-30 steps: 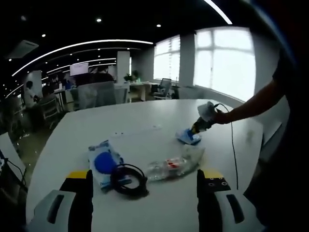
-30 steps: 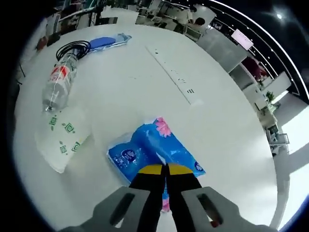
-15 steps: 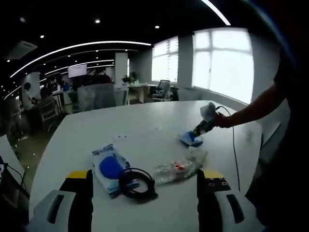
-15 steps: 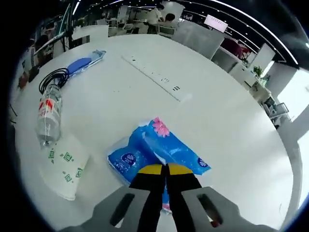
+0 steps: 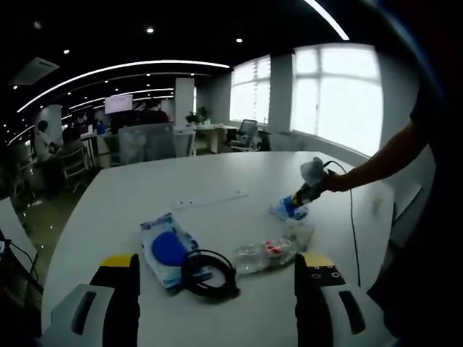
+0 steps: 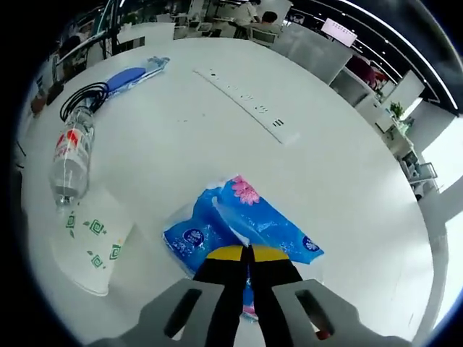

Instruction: Arrange the tabletop items into an orderly group along one side of the table until the central work area is clear of visible clutter.

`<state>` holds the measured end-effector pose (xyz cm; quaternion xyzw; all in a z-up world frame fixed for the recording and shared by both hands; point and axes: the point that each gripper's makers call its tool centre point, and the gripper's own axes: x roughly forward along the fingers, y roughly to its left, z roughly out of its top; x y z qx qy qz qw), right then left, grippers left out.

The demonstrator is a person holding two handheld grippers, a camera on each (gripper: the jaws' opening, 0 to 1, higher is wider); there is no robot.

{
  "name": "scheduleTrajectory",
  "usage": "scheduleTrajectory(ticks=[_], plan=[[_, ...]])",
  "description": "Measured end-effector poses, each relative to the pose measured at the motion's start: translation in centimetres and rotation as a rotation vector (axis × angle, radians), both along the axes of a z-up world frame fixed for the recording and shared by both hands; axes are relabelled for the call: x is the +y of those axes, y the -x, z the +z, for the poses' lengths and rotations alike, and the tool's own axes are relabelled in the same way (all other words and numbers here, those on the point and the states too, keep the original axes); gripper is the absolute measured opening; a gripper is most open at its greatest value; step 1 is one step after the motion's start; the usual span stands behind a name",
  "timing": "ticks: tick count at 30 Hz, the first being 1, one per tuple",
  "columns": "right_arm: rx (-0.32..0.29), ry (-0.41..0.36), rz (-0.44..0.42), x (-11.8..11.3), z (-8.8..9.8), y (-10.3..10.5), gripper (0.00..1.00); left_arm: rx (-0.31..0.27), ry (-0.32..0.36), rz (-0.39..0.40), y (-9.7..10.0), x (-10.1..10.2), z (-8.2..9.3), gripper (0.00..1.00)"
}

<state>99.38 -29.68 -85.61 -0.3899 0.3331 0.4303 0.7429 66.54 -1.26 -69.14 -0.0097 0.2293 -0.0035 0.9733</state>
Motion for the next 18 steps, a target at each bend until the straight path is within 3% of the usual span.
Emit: scheduleTrajectory(ticks=[3, 7, 14, 18], plan=[[0.029, -0.009, 0.003, 0.1, -0.2, 0.4, 0.00, -0.003, 0.000, 0.008, 0.0, 0.0, 0.2, 0.87], [0.024, -0.032, 0.007, 0.4, -0.1, 0.3, 0.01, 0.004, -0.004, 0.017, 0.1, 0.3, 0.0, 0.87], [0.021, -0.086, -0.009, 0.5, 0.6, 0.2, 0.19, 0.014, -0.015, 0.016, 0.0, 0.0, 0.1, 0.87], [-0.026, -0.117, 0.006, 0.7, 2.5, 0.6, 0.39, 0.010, -0.015, 0.017, -0.1, -0.1, 0.2, 0.87]])
